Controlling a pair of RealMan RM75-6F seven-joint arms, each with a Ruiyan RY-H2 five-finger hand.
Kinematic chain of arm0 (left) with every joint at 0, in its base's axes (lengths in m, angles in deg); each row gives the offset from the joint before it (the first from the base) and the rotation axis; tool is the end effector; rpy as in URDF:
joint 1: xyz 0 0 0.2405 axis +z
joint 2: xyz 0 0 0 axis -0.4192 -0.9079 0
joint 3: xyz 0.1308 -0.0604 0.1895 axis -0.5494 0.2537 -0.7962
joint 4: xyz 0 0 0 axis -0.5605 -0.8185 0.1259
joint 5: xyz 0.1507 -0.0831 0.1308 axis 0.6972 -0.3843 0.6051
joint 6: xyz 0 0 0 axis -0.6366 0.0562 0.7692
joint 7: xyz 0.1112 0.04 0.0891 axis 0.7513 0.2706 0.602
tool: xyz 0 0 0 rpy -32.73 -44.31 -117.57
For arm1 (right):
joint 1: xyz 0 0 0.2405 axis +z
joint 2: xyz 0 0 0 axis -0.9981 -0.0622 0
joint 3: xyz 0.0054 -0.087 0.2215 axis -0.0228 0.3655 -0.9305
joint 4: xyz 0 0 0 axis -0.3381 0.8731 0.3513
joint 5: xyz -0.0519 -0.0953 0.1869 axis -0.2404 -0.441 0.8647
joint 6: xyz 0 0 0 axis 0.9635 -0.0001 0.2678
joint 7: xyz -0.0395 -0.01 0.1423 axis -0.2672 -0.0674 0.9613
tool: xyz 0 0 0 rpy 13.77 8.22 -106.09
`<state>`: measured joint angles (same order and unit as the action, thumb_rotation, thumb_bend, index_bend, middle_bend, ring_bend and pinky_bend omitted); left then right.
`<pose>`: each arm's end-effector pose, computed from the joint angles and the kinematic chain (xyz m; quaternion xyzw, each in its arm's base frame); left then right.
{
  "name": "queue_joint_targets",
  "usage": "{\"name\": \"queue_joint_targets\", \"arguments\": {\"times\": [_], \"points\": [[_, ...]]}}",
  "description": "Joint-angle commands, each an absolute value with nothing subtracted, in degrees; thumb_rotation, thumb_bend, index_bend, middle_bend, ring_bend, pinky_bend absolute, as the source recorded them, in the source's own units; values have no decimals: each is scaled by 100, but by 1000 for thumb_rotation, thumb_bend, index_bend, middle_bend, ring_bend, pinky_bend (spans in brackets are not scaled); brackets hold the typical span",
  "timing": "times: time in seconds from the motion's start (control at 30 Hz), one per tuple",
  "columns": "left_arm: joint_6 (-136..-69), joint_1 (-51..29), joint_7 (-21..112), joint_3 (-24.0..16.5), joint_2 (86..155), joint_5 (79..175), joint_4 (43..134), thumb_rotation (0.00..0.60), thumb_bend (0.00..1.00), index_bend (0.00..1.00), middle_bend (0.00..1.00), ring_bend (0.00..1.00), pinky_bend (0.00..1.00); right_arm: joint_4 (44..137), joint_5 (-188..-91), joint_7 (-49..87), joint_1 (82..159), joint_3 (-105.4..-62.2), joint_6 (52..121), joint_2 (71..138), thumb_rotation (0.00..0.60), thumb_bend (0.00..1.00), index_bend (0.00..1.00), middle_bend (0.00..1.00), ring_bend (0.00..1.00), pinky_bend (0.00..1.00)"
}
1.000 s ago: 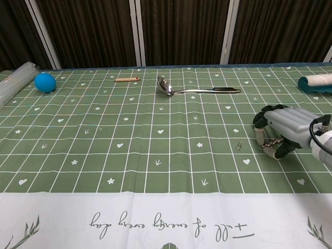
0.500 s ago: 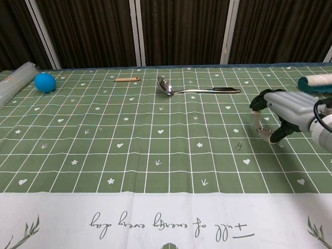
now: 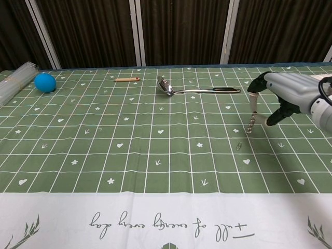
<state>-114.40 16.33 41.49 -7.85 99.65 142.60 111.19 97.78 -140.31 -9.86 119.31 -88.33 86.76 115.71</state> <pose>-0.3049 0.2049 0.1397 -0.5611 -0.4732 -0.3708 0.5690 -0.1685 -0.3282 -0.0126 0.6672 -0.3825 0.3731 0.5190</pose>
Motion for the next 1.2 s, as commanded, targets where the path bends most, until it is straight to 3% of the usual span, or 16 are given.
{"name": "queue_joint_targets", "arguments": {"times": [0.03, 0.57, 1.2], "points": [[-11440, 1633, 4152, -785, 9968, 14259, 11117, 600, 39, 0, 0, 0, 0, 9955, -14025, -1089, 11982, -8870, 8743, 11504, 600, 394, 575, 177, 0, 21], [-11455, 1651, 4138, -778, 9968, 14231, 11082, 600, 38, 0, 0, 0, 0, 10599, -13842, -1543, 12089, -8869, 8990, 11400, 600, 405, 575, 177, 0, 32], [-11511, 1681, 4152, -787, 9954, 14267, 11114, 600, 39, 0, 0, 0, 0, 11099, -13752, -1908, 11953, -8512, 9274, 11315, 600, 407, 576, 177, 0, 32]]}}
